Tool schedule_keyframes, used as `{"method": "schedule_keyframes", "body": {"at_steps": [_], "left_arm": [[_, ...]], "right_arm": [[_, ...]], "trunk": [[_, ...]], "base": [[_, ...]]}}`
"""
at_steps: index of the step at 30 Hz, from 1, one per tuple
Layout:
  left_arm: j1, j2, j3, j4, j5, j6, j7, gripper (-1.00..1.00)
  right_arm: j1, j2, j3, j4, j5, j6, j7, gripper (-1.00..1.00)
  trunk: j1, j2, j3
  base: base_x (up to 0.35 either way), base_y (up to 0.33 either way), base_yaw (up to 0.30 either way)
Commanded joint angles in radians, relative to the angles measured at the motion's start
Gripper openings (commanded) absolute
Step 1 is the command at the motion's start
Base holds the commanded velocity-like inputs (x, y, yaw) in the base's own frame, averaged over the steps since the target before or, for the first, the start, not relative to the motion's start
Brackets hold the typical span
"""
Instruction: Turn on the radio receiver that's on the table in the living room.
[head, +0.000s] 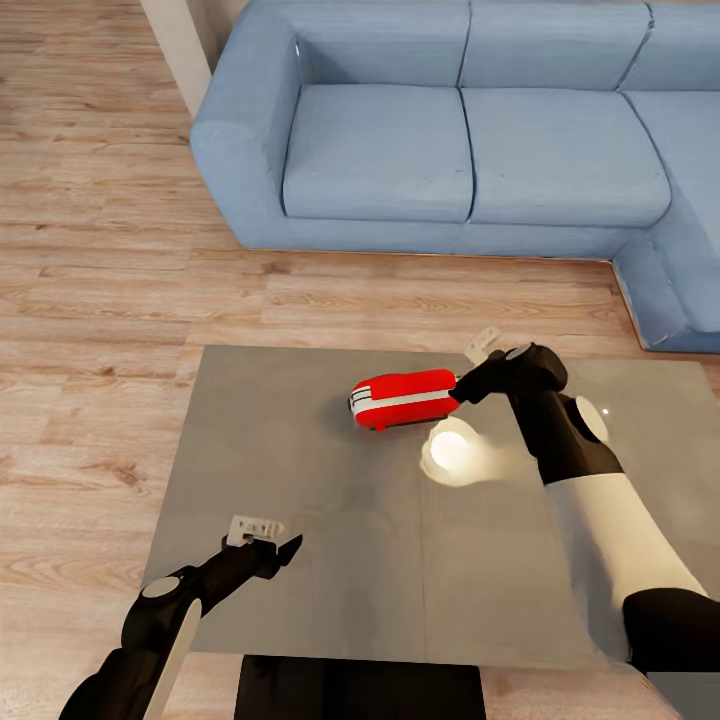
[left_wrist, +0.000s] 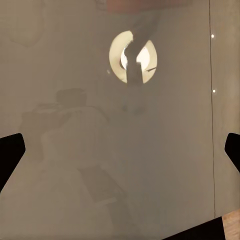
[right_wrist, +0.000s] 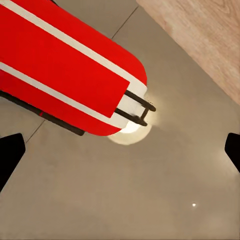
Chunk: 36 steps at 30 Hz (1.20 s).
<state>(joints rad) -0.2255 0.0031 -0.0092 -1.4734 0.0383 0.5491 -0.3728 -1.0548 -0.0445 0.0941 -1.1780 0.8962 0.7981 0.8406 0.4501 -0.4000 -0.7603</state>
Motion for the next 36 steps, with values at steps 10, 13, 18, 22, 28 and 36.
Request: {"method": "schedule_keyframes", "body": {"at_steps": [10,13,18,22,28,36], "left_arm": [[0.000,0.000,0.000,0.001,0.000,0.000,0.000,1.00],[0.000,0.000,0.000,0.001,0.000,0.000,0.000,1.00],[0.000,0.000,0.000,0.001,0.000,0.000,0.001,1.00],[0.000,0.000,0.000,0.001,0.000,0.000,0.001,1.00],[0.000,0.000,0.000,0.001,0.000,0.000,0.002,1.00],[0.000,0.000,0.000,0.001,0.000,0.000,0.002,1.00]], "right_arm": [[-0.136,0.006,0.001,0.231,0.000,-0.066,0.013,1.00],[-0.168,0.007,0.001,0.283,0.000,-0.071,0.015,1.00],[-0.207,0.009,0.001,0.345,-0.002,-0.082,0.018,1.00],[-0.217,0.010,0.001,0.366,-0.002,-0.087,0.034,1.00],[-0.221,0.016,0.001,0.373,0.000,-0.090,0.082,1.00],[-0.256,0.018,0.004,0.389,0.001,-0.091,0.112,1.00]], "trunk": [[0.000,0.000,0.000],[0.000,0.000,0.000],[0.000,0.000,0.000],[0.000,0.000,0.000],[0.000,0.000,0.000],[0.000,0.000,0.000]], "base": [[0.000,0.000,0.000],[0.000,0.000,0.000],[0.000,0.000,0.000],[0.000,0.000,0.000],[0.000,0.000,0.000],[0.000,0.000,0.000]]}}
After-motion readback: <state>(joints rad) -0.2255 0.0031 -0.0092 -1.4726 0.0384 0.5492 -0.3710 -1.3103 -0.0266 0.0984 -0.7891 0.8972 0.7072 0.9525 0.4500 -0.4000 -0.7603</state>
